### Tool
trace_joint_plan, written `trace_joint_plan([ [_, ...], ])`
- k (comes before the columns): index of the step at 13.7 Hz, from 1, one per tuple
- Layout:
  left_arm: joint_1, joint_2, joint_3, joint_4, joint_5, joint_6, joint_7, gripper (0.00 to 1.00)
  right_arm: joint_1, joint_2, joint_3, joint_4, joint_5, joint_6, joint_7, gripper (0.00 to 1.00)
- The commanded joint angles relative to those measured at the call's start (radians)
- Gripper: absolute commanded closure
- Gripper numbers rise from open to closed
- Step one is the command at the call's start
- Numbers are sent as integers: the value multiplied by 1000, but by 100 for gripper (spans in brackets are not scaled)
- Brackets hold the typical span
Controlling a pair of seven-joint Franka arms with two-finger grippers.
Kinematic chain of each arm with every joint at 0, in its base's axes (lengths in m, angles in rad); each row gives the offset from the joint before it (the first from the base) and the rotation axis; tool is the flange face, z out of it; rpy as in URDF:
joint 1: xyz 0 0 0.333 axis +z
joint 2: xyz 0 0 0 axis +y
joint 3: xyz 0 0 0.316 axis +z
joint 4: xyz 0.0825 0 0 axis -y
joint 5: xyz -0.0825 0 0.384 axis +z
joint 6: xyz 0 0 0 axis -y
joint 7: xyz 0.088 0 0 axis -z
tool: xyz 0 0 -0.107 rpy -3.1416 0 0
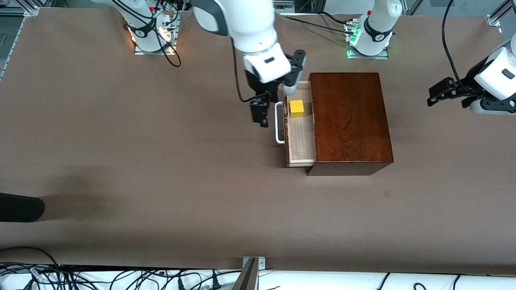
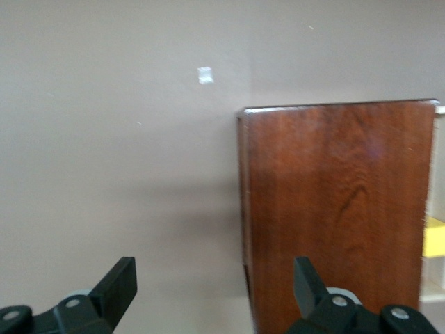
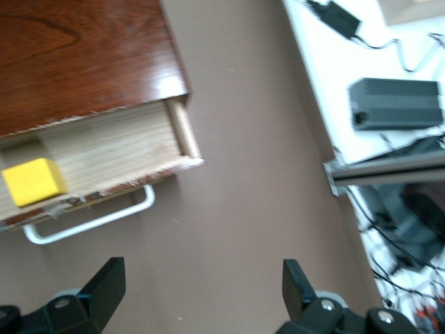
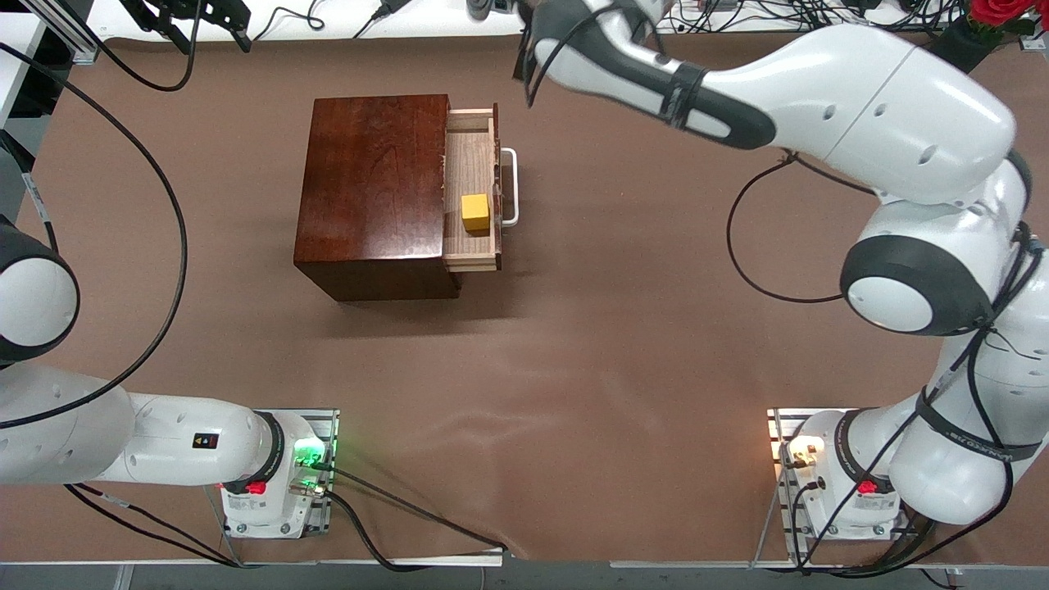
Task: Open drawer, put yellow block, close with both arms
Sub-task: 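Lift the right gripper away while the left gripper reaches the drawer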
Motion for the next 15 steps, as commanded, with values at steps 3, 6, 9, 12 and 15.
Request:
trace_joint_plan([
  [3,-12,-3,-38,23,-54,-59,6,0,-50,-117,-178,-48,179,-76,26,0],
  [6,-13,26,-135,26,-130,-70,6,0,-51,-176,-290,-83,262,-114,26,0],
  [9,-13,41,-228,24,-227,-70,7,0,-94,-289,-313,-193,305,-171,32,0],
  [12,-28,135,-376,84,-228,-56,7,0,-226,-372,-264,-299,306,-186,17,0],
  [15,-55,326,-473,231,-230,-56,9,0,-358,-444,-212,-391,306,-185,12,0],
])
